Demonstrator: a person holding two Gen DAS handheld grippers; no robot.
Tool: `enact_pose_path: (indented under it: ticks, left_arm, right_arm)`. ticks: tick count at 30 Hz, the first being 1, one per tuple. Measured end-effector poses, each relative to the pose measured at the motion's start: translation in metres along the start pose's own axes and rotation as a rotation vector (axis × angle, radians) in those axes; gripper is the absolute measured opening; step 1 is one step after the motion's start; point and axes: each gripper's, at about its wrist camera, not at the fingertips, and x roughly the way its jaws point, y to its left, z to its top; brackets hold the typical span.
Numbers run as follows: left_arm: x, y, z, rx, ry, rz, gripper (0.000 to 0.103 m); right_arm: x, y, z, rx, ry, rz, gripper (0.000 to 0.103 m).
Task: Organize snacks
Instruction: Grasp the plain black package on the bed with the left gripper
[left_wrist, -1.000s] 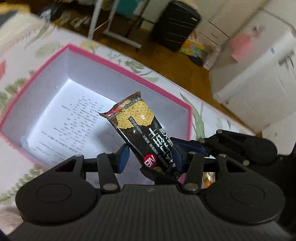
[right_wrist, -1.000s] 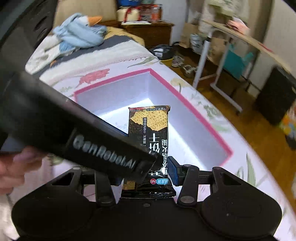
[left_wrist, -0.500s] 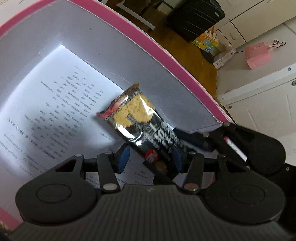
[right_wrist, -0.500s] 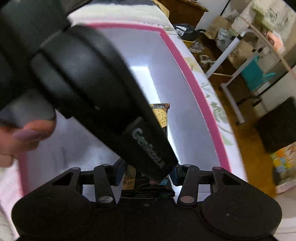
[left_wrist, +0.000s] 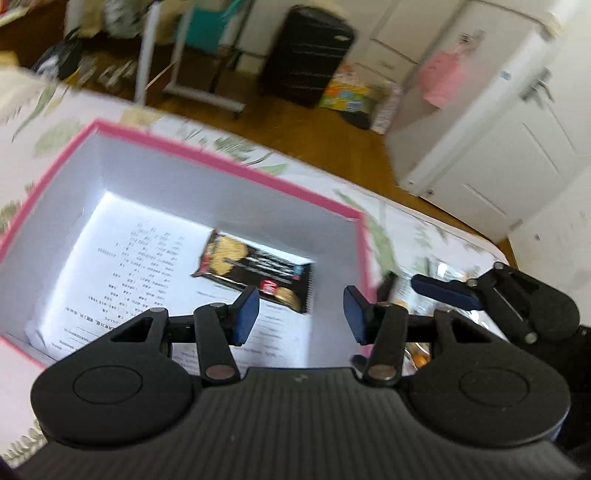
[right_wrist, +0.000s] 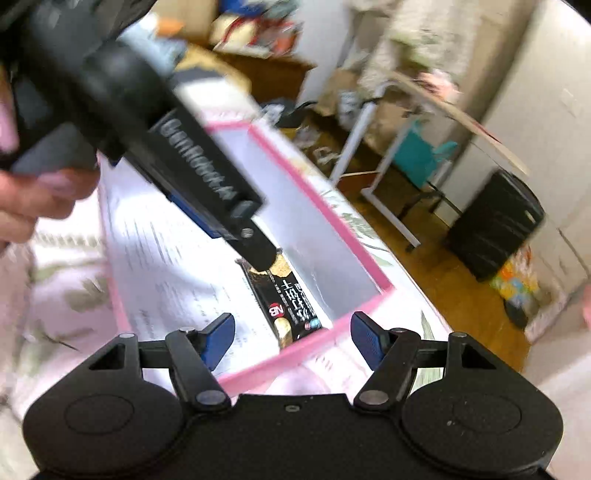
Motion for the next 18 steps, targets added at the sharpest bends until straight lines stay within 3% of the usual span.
enact_pose_path:
  ticks: [3,8,13,18]
  left_arm:
    - [-0.029,-0.018,-0.014,0.074,-0.02,-0.028,0.048]
    - [-0.043,-0.057,-0.041,0.169,0.008,-0.086,0.048]
    - [-0.024,-0.089,-0.075,0.215,0.077,-0.14,0.048]
    - [0.015,-0.105,-0.106,0.26,0.157,-0.163,0.047]
  right_arm:
    - [-0.044,-0.007,-0.022,0.129,-0.02,-0.04,0.074]
    - [-0.083,-0.021,-0.074,0.388,0.018,-0.032,0.074]
    - [-0.061,-0.021,-0.122,0.601,0.082,0.047,0.071]
    - [-0.036,-0.006,-0.159,0.64,0.173,0.056,0.07]
